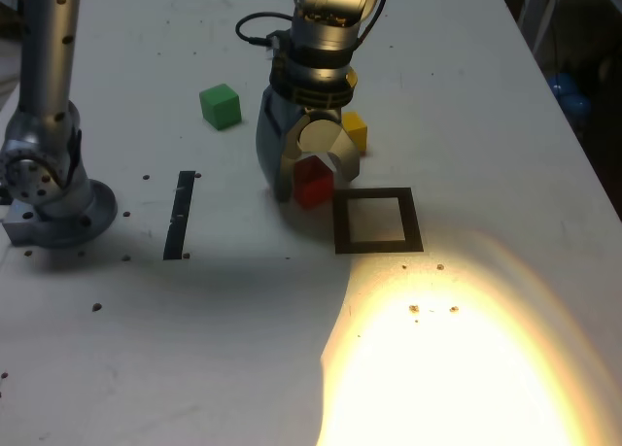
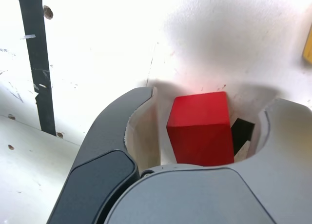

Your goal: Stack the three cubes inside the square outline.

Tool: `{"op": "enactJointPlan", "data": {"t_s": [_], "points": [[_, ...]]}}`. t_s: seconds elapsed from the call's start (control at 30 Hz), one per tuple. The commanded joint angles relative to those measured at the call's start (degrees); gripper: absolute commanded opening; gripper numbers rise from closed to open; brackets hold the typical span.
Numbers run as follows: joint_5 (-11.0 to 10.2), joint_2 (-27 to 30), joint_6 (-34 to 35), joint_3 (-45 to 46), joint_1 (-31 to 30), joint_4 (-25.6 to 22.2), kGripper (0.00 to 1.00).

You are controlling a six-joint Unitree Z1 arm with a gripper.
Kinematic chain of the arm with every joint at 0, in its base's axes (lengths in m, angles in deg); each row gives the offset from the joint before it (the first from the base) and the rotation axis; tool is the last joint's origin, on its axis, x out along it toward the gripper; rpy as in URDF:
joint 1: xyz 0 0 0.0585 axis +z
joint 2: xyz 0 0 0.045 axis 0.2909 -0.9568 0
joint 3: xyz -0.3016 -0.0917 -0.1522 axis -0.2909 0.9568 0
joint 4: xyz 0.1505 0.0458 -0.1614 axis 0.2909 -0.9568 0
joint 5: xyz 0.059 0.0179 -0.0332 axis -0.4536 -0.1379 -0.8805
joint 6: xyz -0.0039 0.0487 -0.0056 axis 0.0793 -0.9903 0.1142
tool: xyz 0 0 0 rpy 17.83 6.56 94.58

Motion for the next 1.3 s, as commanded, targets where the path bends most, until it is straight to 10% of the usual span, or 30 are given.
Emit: {"op": "enactJointPlan", "data": {"t_s": [0.0,0.5,1.27], "points": [[-0.29,-0.28,0.46,0.14,-0.10,0.06,0.52],[0.08,0.00,-0.06,-1.05,-0.11,-0.96,0.27],[-0.08,-8.23,-3.83,-19.78,-9.33,-6.19,0.25]]}}
